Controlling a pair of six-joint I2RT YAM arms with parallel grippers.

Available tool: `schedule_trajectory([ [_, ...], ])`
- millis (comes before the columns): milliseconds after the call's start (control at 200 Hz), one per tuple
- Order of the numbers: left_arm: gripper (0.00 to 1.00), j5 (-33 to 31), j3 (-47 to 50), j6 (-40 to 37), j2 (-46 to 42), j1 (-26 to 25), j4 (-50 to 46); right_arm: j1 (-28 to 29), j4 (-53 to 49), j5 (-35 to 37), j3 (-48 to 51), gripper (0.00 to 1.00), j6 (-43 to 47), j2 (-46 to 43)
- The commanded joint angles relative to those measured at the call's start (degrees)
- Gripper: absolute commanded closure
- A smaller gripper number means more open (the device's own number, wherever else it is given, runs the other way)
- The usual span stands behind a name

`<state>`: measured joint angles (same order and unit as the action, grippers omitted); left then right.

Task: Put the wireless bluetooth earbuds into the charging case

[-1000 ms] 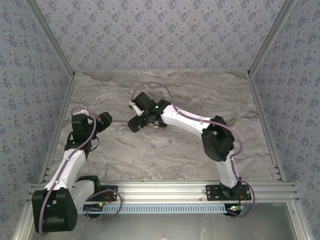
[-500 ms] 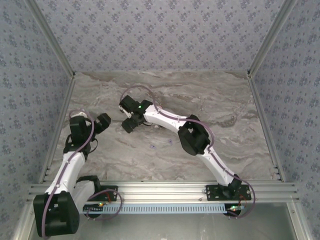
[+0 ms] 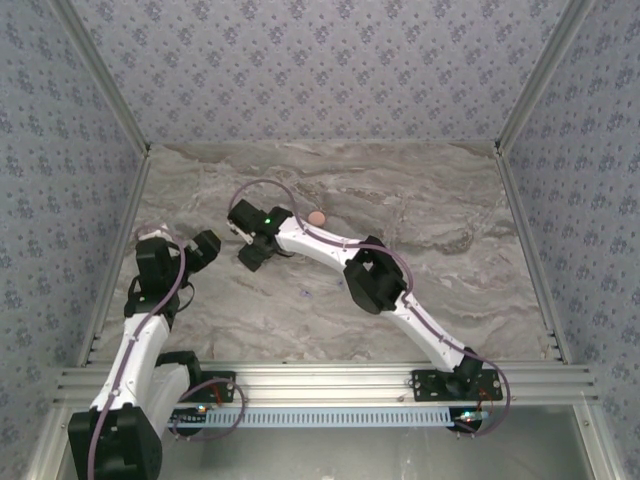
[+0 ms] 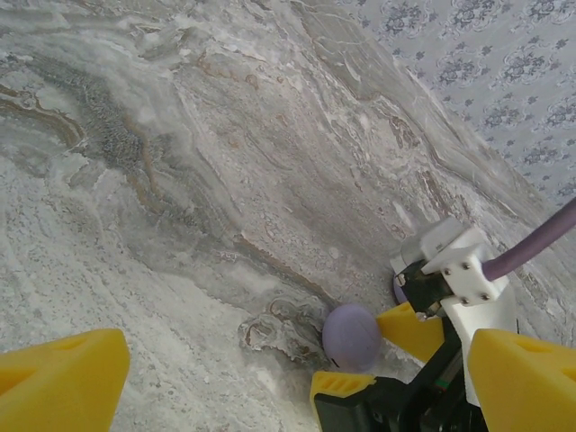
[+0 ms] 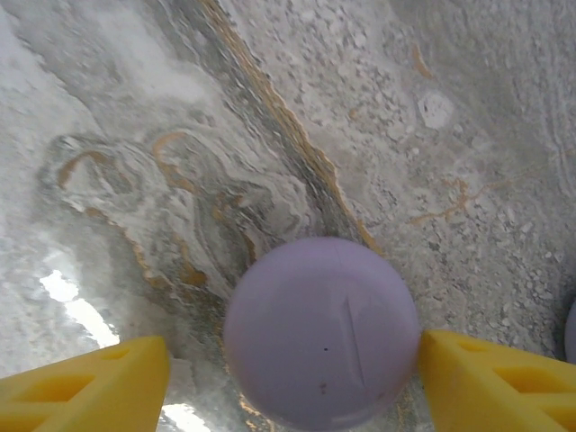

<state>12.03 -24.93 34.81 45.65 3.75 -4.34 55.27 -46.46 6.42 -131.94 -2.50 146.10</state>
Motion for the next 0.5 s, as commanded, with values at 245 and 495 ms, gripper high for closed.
schedule_trajectory([
  [245,0.03,0.5,0.3,0.3,-1.6,0.3,-1.4,-0.1,-1.5,2.5,-2.4,0.33,1.1,3.1],
  [495,0.02,0.8,0.4,0.3,-2.0,0.4,-1.6,-0.1,-0.9,3.0,-4.1,0.40,1.4,5.2],
])
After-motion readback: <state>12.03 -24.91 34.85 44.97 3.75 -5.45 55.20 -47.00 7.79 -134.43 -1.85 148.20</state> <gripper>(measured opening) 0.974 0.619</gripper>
